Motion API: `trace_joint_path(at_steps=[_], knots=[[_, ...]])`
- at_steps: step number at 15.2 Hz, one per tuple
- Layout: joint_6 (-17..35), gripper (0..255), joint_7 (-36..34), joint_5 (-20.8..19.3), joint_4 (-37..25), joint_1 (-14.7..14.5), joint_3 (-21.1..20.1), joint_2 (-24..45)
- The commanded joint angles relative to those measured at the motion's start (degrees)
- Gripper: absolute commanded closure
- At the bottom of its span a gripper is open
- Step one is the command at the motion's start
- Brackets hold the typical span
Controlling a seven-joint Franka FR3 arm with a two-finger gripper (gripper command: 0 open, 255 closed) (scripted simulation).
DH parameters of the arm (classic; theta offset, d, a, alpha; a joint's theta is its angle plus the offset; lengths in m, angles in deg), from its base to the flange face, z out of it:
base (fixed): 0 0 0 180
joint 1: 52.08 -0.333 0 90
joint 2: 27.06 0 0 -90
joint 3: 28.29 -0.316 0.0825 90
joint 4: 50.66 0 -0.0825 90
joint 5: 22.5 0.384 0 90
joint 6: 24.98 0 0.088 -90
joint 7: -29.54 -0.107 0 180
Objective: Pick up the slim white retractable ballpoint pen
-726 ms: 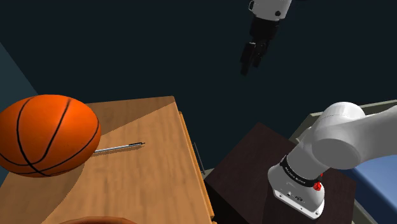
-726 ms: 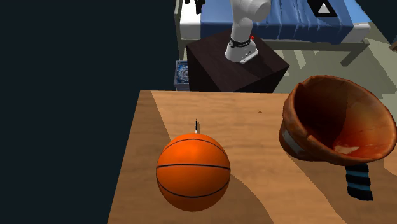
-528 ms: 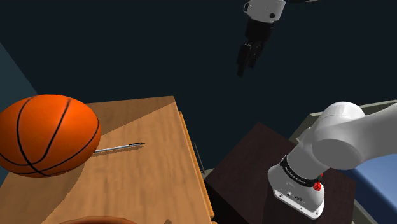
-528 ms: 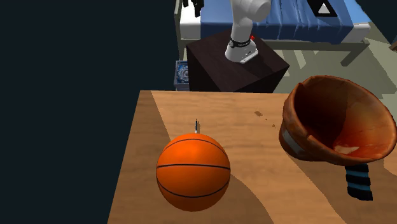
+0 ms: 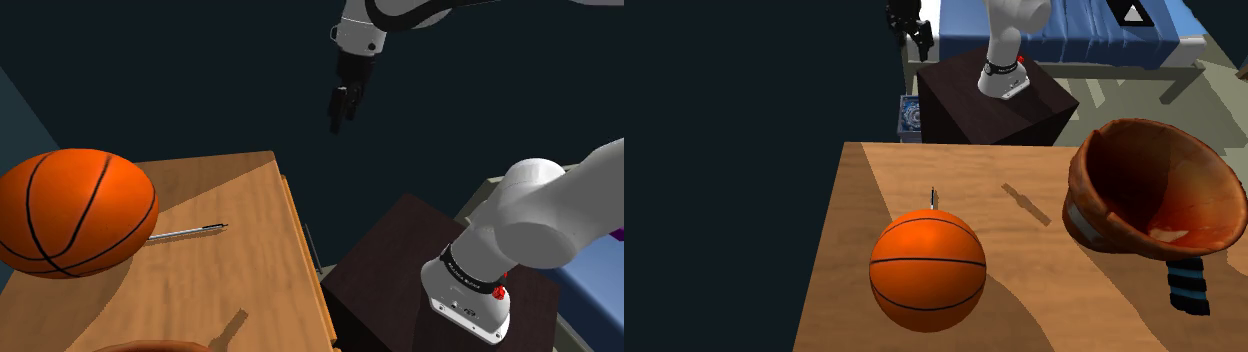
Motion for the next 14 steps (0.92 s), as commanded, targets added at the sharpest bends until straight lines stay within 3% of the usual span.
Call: trace_joint_path(at_steps=[1, 14], knots=[[2.23, 0, 1.58, 0.86, -2.37, -1.11, -0.38, 4.7], [10.16, 0, 10.36, 5.02, -18.48, -7.1, -4.86, 29.6]])
